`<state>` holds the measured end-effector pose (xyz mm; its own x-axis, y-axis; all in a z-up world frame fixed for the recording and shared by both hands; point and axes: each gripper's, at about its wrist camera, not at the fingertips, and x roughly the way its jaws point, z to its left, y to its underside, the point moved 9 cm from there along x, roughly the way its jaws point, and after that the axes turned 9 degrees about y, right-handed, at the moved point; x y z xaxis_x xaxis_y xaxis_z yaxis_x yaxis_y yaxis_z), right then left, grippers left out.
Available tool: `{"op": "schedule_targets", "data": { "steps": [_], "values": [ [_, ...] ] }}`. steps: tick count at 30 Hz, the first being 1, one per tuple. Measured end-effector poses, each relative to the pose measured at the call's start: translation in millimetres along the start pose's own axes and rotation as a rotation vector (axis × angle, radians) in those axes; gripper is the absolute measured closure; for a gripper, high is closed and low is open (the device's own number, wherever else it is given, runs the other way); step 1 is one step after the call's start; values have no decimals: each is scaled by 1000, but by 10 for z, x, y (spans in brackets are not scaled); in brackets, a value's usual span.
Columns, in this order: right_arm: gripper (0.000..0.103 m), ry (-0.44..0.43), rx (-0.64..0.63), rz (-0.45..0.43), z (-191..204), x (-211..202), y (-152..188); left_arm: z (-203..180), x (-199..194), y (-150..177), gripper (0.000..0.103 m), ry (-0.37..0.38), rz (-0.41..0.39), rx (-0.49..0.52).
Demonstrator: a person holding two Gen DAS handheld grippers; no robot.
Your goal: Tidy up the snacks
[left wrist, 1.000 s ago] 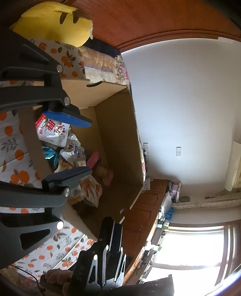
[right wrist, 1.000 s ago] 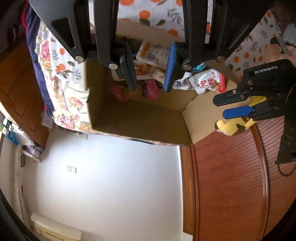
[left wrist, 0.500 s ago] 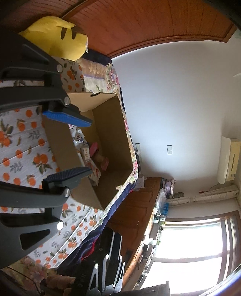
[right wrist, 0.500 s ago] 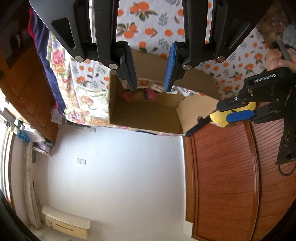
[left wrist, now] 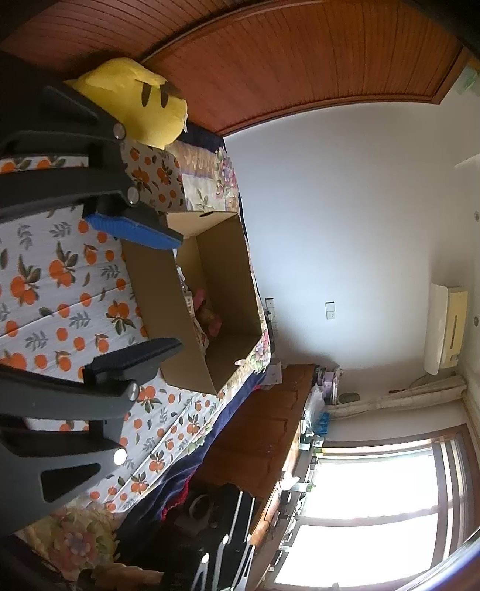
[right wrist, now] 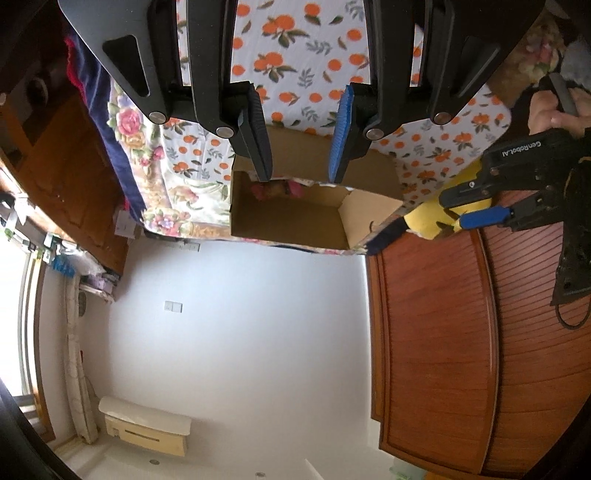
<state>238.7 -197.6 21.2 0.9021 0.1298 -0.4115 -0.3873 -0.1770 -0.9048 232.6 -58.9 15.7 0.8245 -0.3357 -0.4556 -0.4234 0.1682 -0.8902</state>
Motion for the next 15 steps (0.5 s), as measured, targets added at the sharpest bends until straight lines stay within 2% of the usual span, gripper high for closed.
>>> {"op": "schedule_targets", "data": {
  "steps": [6,12,15],
  "values": [
    [60,13,33,-6,24,-275,147,-57,-282,139,46,-44,-19,-18],
    [54,36,37,-6,94,-457,325,-121,-511,266,40,-91,-32,-11],
    [41,46,53,-5,128,-520,416,-131,-604,344,33,-124,-51,-17]
  ]
}}
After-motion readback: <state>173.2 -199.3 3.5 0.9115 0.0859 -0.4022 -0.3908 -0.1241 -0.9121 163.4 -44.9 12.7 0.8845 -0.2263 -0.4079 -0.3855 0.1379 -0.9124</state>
